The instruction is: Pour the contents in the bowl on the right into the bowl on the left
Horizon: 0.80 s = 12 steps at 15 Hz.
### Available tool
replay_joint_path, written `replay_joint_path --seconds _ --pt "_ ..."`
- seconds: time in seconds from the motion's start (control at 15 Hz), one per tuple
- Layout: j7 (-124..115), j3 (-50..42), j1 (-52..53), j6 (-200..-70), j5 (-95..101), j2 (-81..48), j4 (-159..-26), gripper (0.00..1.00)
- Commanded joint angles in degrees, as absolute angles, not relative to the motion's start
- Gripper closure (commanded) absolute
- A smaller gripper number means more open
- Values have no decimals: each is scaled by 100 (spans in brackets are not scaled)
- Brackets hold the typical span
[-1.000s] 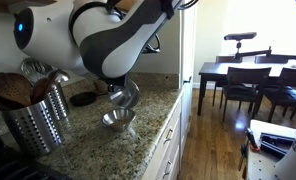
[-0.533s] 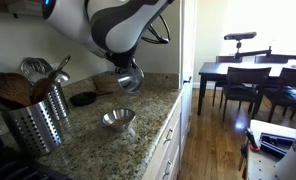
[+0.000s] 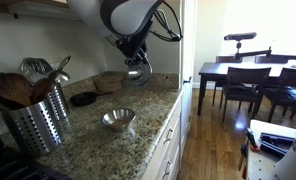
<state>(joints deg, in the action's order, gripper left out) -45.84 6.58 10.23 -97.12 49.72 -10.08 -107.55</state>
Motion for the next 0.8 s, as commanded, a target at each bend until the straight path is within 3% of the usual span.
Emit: replay_joint_path --seconds 0.0,0.73 --pt "-4754 586 863 -9966 4479 -644 -11203 91" --pt "-4821 -11 224 -11231 3351 -132 -12154 91"
